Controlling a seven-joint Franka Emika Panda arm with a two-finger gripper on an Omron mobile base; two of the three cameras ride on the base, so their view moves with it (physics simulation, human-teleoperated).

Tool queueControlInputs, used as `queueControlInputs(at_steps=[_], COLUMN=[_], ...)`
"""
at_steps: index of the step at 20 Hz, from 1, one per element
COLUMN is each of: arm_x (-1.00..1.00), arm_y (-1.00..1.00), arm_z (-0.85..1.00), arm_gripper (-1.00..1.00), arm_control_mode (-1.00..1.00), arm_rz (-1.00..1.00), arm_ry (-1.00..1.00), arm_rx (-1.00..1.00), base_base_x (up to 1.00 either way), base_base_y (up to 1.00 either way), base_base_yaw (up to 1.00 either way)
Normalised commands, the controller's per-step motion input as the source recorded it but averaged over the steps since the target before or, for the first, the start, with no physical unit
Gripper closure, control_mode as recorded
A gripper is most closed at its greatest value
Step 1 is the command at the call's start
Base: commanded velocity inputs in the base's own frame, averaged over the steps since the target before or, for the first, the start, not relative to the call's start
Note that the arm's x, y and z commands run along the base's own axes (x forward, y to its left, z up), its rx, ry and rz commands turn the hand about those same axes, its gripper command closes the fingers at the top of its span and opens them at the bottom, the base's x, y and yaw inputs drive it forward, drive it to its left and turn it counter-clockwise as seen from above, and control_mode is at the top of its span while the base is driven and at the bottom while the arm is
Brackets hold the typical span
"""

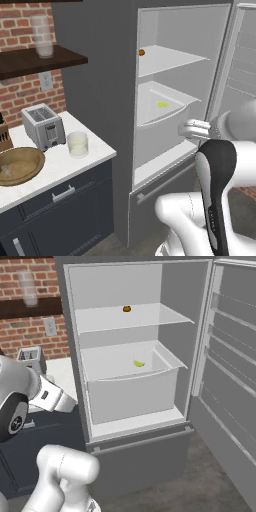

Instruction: Grab a lemon wedge from the fridge and one ice cube from the ice bowl, and put them in the glass of lemonade.

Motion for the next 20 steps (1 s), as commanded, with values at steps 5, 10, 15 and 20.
queueControlInputs(at_steps=[5,10,15,20], arm_x=[-0.05,-0.31,-0.38,-0.09], arm_y=[0.02,0.00,0.00,0.03], arm_z=[0.49,0.08,0.00,-0.22], arm_gripper=[-1.00,-1.00,-1.00,-1.00], arm_control_mode=[-1.00,-1.00,-1.00,-1.00], arm_rz=[0.00,0.00,0.00,0.00], arm_ry=[0.06,0.02,0.00,-0.04], arm_rx=[-0.08,-0.02,0.00,0.00], base_base_x=[0.00,0.00,0.00,0.00], base_base_y=[0.00,0.00,0.00,0.00], base_base_yaw=[0.00,0.00,0.00,0.00])
